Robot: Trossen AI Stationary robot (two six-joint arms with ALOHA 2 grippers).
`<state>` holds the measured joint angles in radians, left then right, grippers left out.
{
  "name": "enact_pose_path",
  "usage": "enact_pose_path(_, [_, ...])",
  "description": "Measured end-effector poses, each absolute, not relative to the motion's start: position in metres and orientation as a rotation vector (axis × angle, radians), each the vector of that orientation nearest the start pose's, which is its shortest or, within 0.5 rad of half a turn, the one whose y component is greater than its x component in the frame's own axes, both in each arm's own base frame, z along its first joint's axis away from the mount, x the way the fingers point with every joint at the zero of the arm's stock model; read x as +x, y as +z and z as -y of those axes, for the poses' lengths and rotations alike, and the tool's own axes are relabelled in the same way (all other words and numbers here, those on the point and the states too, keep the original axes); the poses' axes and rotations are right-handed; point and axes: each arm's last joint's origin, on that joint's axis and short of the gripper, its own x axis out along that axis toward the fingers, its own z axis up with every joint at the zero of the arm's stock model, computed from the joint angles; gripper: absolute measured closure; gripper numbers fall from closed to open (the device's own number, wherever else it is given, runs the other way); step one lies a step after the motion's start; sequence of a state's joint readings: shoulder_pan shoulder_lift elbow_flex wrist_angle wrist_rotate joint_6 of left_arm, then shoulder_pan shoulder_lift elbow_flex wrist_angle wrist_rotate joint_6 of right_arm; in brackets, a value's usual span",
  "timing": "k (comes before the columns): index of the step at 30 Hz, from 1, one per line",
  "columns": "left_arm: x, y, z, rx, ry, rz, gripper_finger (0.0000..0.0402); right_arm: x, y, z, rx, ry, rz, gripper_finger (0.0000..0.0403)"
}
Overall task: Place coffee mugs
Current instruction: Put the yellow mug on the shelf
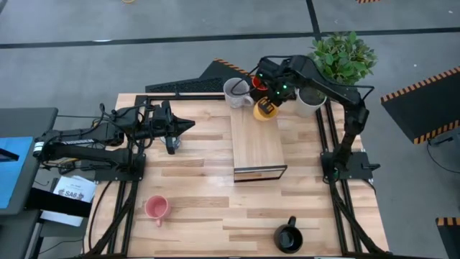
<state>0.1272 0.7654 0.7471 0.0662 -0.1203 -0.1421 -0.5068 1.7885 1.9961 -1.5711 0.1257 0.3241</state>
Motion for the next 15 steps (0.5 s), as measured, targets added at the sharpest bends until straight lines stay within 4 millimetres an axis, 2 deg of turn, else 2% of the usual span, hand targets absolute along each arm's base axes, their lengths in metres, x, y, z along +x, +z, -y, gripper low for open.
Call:
enact_pose_path(6, [0.1702,0.3465,-0.0253,-0.141,0.244,0.066,0.0401,0.2807,0.3762,0.1623,0.538,-0.763,-1.263,0.0328])
enact_pose_path(15, [0.1702,0.3465,-0.0253,-0.135,0.244,0.065,0.0401,0.2796,0.3763,0.1639,0.510,-0.747,-1.274,0.0323])
